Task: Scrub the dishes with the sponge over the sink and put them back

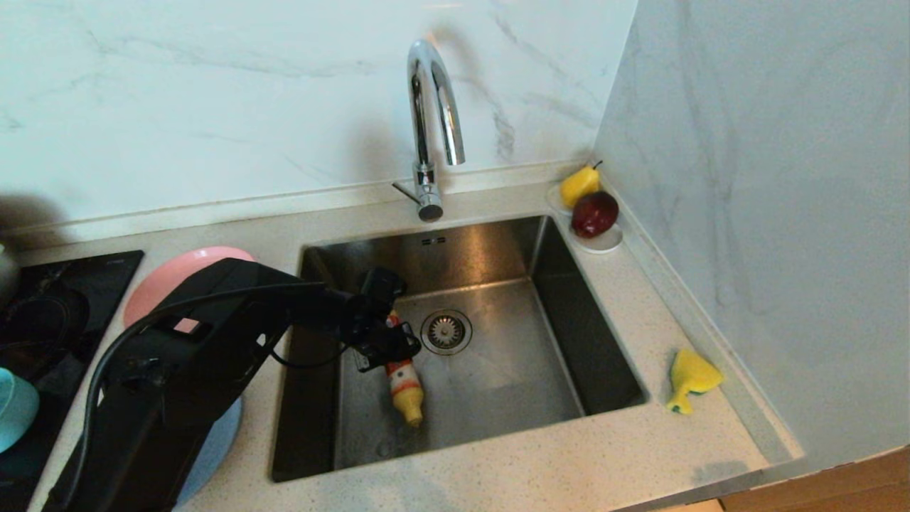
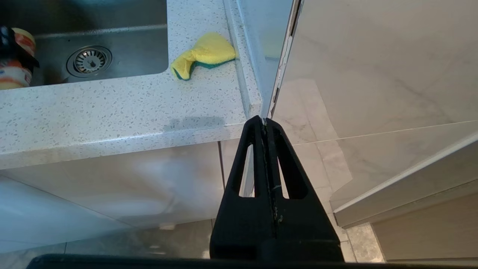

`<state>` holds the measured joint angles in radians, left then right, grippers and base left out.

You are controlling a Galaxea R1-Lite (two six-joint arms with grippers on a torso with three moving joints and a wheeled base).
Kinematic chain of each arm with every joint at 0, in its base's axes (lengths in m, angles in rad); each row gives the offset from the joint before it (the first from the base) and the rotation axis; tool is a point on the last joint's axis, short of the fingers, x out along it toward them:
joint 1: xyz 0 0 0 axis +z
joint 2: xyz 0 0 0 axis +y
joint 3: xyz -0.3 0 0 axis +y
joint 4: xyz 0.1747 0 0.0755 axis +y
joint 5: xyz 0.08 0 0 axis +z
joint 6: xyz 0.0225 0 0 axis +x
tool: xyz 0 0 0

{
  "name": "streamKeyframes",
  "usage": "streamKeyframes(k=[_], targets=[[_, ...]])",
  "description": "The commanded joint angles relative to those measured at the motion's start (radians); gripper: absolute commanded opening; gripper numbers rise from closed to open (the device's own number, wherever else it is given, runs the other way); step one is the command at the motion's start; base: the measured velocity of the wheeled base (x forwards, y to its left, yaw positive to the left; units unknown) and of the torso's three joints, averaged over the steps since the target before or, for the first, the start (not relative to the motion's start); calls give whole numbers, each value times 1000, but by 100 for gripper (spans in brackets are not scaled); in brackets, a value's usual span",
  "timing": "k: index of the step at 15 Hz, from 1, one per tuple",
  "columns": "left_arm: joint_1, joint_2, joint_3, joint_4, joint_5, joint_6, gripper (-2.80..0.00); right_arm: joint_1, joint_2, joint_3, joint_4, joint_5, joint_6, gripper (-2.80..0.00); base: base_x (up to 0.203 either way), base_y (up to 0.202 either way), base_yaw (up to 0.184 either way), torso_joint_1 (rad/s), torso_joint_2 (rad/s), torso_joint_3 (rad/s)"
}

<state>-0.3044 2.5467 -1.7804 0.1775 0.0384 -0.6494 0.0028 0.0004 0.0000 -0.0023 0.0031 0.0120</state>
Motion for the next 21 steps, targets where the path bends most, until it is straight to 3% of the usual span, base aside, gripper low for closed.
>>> streamKeyframes(k=[1, 7, 10, 14, 21], targets=[[19, -41, 1, 2, -30, -48, -280, 0, 1, 0, 0, 0, 0, -280, 0, 0, 0, 0, 0, 0], [57, -132, -1, 2, -221, -218, -280, 0, 0, 0, -1, 0, 0, -280, 0, 0, 0, 0, 0, 0], [56, -175, -2, 1, -258, -238, -280, 0, 0, 0, 1, 0, 0, -280, 0, 0, 0, 0, 0, 0], [55, -222, -11, -1, -313, -314, -280, 0, 0, 0, -1, 0, 0, -280, 0, 0, 0, 0, 0, 0], [56, -284, -14, -2, -341, -396, -280, 0, 0, 0, -1, 0, 0, -280, 0, 0, 0, 0, 0, 0]])
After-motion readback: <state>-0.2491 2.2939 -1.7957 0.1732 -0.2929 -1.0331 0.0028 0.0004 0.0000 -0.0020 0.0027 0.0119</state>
